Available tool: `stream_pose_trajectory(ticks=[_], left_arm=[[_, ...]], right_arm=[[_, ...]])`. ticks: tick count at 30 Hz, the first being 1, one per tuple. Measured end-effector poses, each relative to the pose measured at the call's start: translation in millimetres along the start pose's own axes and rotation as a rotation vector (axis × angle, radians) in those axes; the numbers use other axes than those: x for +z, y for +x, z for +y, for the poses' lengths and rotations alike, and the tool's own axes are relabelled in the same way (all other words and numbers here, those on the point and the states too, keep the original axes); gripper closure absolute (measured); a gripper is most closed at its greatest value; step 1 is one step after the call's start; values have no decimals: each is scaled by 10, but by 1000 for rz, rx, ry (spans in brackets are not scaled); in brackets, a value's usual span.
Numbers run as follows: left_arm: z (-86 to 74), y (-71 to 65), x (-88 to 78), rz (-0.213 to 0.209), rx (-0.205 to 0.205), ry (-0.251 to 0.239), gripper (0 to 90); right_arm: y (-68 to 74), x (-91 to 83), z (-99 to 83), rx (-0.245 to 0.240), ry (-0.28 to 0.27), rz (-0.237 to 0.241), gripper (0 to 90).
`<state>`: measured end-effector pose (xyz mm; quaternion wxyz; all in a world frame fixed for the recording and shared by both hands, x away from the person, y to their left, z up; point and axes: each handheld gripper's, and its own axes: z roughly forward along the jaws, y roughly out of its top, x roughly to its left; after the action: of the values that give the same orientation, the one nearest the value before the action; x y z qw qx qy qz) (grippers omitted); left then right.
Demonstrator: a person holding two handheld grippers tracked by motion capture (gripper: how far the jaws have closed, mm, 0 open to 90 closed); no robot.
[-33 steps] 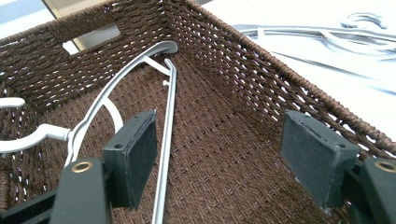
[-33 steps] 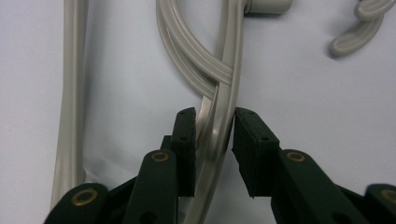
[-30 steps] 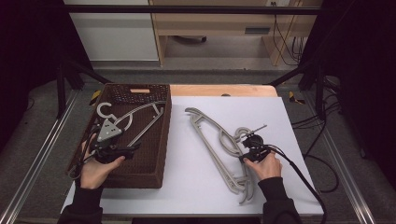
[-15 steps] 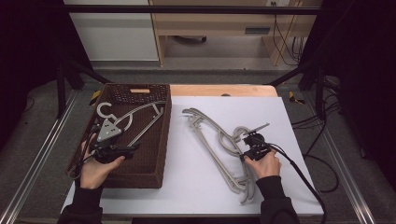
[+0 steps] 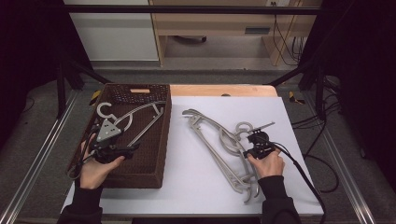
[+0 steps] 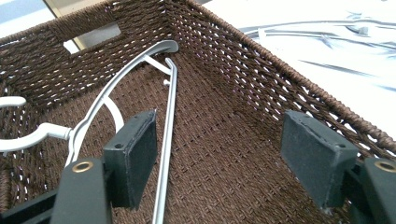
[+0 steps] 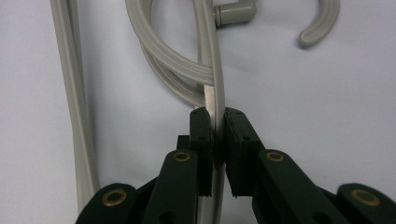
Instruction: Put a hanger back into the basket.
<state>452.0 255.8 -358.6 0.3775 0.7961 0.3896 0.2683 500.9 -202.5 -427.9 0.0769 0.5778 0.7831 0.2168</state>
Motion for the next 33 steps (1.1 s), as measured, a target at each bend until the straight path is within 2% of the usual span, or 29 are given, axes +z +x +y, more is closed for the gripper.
stream_pose_trajectory(ticks=[8, 18, 22, 27, 33], left_arm=[[6, -6, -11, -2, -1, -6, 274], [25, -20, -30, -9, 9, -8, 272], [42, -39, -49, -13, 16, -14, 272], [80, -79, -83, -21, 31, -22, 271], [149, -115, -158, -39, 49, -43, 270]], right_arm=[[-43, -209, -12, -1, -67, 19, 826], [-115, -523, -64, -55, -172, 5, 826], [-122, -663, -87, -93, -223, -15, 826], [-88, -826, -120, -141, -285, -17, 826], [-20, -992, -118, -212, -323, -4, 826]])
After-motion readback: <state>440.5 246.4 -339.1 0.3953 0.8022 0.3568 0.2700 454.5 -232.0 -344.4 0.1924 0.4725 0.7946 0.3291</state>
